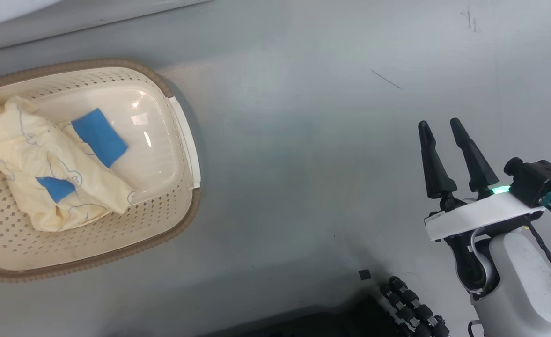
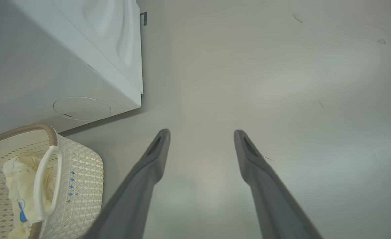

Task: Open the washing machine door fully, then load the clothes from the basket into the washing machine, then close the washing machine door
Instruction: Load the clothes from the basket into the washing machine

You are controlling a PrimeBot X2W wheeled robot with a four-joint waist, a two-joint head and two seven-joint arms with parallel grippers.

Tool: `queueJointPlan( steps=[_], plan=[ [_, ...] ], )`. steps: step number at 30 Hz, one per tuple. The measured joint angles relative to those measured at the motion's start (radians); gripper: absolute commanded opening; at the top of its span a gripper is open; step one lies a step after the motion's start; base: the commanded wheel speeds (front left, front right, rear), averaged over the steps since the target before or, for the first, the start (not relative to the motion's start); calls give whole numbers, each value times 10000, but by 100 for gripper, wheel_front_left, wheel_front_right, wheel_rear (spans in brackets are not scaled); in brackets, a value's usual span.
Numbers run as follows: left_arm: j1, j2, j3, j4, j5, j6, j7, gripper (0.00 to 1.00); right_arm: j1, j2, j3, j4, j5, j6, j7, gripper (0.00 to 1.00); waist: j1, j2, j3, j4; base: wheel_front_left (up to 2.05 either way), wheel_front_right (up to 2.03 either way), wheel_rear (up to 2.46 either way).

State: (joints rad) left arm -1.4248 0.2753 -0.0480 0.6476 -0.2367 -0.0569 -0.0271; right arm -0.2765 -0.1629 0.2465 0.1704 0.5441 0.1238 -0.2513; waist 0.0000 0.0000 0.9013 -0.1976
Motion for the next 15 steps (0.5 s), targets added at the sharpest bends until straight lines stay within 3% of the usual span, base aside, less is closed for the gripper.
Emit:
queueJointPlan(
  steps=[15],
  plan=[
    [1164, -600, 38, 180, -194, 69, -1415, 100, 0, -65, -268, 81, -94, 0, 0, 100, 0, 0, -931, 444, 0, 0, 0]
  ],
)
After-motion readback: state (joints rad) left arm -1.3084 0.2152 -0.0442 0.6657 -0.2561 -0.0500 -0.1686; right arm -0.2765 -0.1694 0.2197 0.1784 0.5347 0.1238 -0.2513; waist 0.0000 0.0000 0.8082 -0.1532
